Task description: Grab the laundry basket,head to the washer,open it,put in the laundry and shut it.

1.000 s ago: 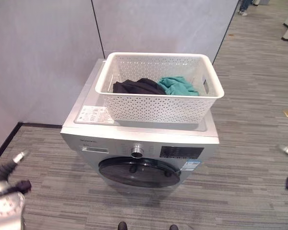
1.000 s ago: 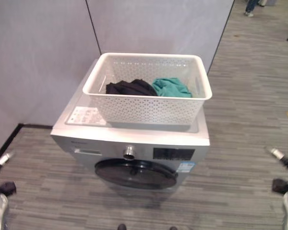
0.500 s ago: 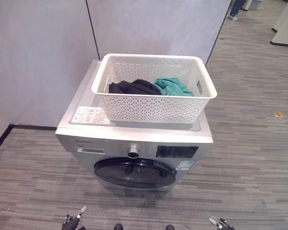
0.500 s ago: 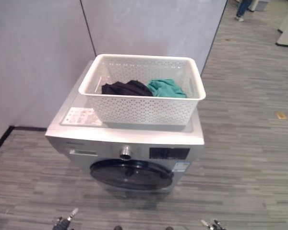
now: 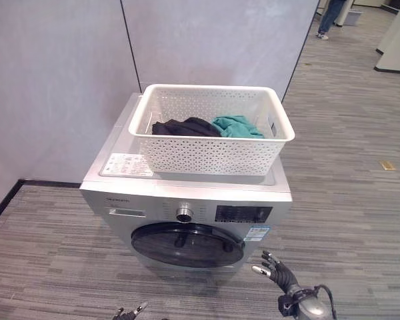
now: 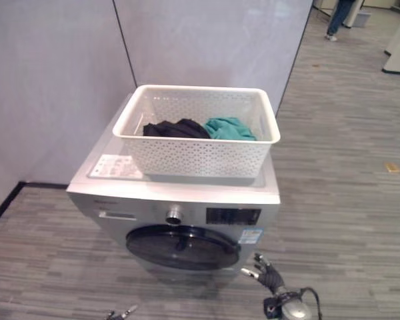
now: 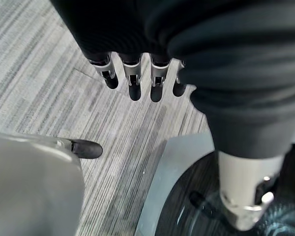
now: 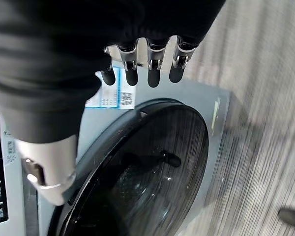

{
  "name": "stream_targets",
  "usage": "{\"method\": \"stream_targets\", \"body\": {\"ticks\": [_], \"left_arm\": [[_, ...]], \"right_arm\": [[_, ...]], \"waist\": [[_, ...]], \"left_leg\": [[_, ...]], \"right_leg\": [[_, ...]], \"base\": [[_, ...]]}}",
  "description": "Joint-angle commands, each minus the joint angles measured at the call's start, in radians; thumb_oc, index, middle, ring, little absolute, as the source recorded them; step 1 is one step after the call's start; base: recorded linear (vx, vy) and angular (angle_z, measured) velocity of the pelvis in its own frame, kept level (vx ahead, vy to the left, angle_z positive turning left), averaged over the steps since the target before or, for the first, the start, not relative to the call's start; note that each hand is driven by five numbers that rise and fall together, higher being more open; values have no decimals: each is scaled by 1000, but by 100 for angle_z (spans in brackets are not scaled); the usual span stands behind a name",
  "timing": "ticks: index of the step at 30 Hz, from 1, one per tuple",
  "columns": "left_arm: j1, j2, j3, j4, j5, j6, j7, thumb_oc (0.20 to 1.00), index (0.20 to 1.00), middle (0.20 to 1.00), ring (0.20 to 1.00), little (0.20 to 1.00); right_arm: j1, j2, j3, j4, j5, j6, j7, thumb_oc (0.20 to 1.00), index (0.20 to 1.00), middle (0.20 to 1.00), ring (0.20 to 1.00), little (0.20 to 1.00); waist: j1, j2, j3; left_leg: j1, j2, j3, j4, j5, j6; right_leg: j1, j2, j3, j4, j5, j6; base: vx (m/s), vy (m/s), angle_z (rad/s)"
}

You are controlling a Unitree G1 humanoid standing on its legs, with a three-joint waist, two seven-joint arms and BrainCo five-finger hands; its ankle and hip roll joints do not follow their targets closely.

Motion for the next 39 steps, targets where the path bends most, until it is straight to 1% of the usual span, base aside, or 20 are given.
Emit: {"method": "stream_targets", "body": {"ticks": [1,6,7,8,10,12,15,17,18,19,20,21,22,23,24,27,29,30,33,39], "left_arm": [[-112,19,-9,66,43,-17,15,1000,1000,1000,1000,1000],[-123,12,-46,27,43,-24,18,1000,1000,1000,1000,1000],[-138,10,-58,20,41,-26,20,1000,1000,1000,1000,1000],[-138,10,-58,20,41,-26,20,1000,1000,1000,1000,1000],[-167,11,-80,1,35,-31,29,1000,1000,1000,1000,1000],[-205,11,-88,-5,32,-41,36,1000,1000,1000,1000,1000],[-221,1,-101,-9,44,-44,34,1000,1000,1000,1000,1000],[-208,-8,-105,-15,49,-38,18,1000,1000,1000,1000,1000],[-207,-8,-105,-15,49,-38,18,1000,1000,1000,1000,1000],[-202,-7,-105,-16,54,-34,10,1000,1000,1000,1000,1000],[-202,-6,-105,-17,54,-34,10,1000,1000,1000,1000,1000],[-201,-7,-111,-17,61,-33,6,1000,1000,1000,1000,1000],[-200,-11,-121,-34,76,-28,0,1000,1000,1000,1000,1000],[-202,-14,-130,-41,81,-25,-3,1000,1000,1000,1000,1000],[-201,-15,-131,-42,81,-25,-3,1000,1000,1000,1000,1000],[-208,-15,-155,-48,112,-18,-18,1000,1000,1000,1000,1000],[-212,-9,-159,-49,114,-16,-18,1000,1000,1000,1000,1000],[-210,-1,-157,-55,129,-18,-14,1000,1000,1000,1000,1000],[-190,19,-154,-80,164,-23,-11,1000,1000,1000,1000,1000],[-155,39,-176,-153,213,-33,-11,1000,1000,1000,1000,1000]], "right_arm": [[-32,-31,-1,-60,-22,-37,-20,1000,1000,1000,1000,1000],[-40,-64,16,-119,-4,-45,-16,1000,1000,1000,1000,1000],[-37,-72,23,-128,3,-48,-14,1000,1000,1000,1000,1000],[-37,-72,23,-128,3,-48,-14,1000,1000,1000,1000,1000],[-45,-85,28,-107,1,-49,-24,1000,1000,1000,1000,1000],[-53,-104,34,-104,-14,-45,-31,1000,1000,1000,1000,1000],[-46,-116,32,-87,-10,-40,-32,1000,1000,1000,1000,1000],[-25,-103,17,-75,13,-31,-22,1000,1000,1000,1000,1000],[-25,-103,17,-76,13,-31,-22,1000,1000,1000,1000,1000],[-14,-88,3,-61,36,-26,-13,1000,1000,1000,1000,1000],[-14,-87,3,-61,36,-26,-13,1000,1000,1000,1000,1000],[-12,-82,-3,-46,36,-27,-16,1000,1000,1000,1000,1000],[0,-76,-20,-49,39,-22,-20,1000,1000,1000,1000,1000],[5,-74,-29,-48,40,-22,-26,1000,1000,1000,1000,1000],[5,-75,-30,-48,40,-22,-26,1000,1000,1000,1000,1000],[9,-58,-51,-45,29,-26,-43,1000,1000,1000,1000,1000],[0,-56,-54,-44,24,-25,-49,1000,1000,1000,1000,1000],[-14,-57,-53,-64,-2,-30,-55,1000,1000,1000,1000,1000],[-62,-84,-32,-86,-106,-32,-76,1000,1000,1000,1000,1000],[-184,-150,-4,-13,-290,-14,-147,1000,1000,1000,1000,1000]], "waist": [[16,-16,46],[33,-14,80],[41,-16,102],[39,-15,101],[45,-21,124],[26,-39,139],[-4,-55,127],[-29,-40,107],[-29,-39,108],[-47,-22,97],[-50,-27,95],[-61,-12,89],[-87,4,79],[-97,14,79],[-92,20,81],[-107,38,84],[-109,37,90],[-101,32,96],[-78,19,116],[-46,3,132]], "left_leg": [[32,52,-6,34,-44,-24],[-10,101,-32,63,-9,-49],[-47,127,-50,60,39,-65],[-49,127,-53,59,40,-65],[-108,143,-72,69,91,-79],[-136,130,-25,162,44,-61],[-112,98,45,377,-67,-35],[-36,80,57,472,-102,-29],[-35,81,57,473,-103,-30],[30,46,21,483,-97,-35],[28,41,20,478,-92,-34],[75,27,10,429,-106,-35],[119,25,47,342,-154,-26],[135,32,74,295,-167,-24],[142,37,79,293,-171,-26],[180,17,103,162,-209,-14],[179,7,104,139,-220,-10],[186,-24,99,88,-261,9],[197,-54,87,57,-275,30],[200,-62,75,73,-292,40]], "right_leg": [[-14,-24,-28,25,-12,9],[-17,22,-41,8,-31,-13],[-28,39,-53,8,-47,-20],[-29,40,-55,8,-47,-21],[-43,42,-80,8,-55,-23],[-81,25,-108,8,-37,-30],[-132,8,-153,8,-9,-47],[-147,11,-184,8,0,-51],[-145,12,-184,8,0,-51],[-162,19,-191,8,21,-50],[-164,13,-193,8,23,-49],[-177,19,-198,8,34,-44],[-198,5,-217,9,49,-31],[-217,-4,-222,12,62,-26],[-213,2,-219,13,60,-26],[-261,-31,-230,24,101,-4],[-278,-46,-231,27,119,7],[-304,-71,-233,27,139,26],[-325,-113,-231,42,172,52],[-313,-151,-250,40,191,60]], "base": [[-55,-89,5],[-129,-177,15],[-213,-186,12],[-233,-170,25],[-244,-123,65],[-327,-133,51],[-248,-94,103],[-98,5,41],[-72,81,55],[-43,58,49],[-72,116,30],[-118,142,26],[-181,209,21],[-142,154,25],[-121,147,31],[-152,186,35],[-166,156,27],[-163,157,28],[-146,126,-2],[-9,13,6]]}}
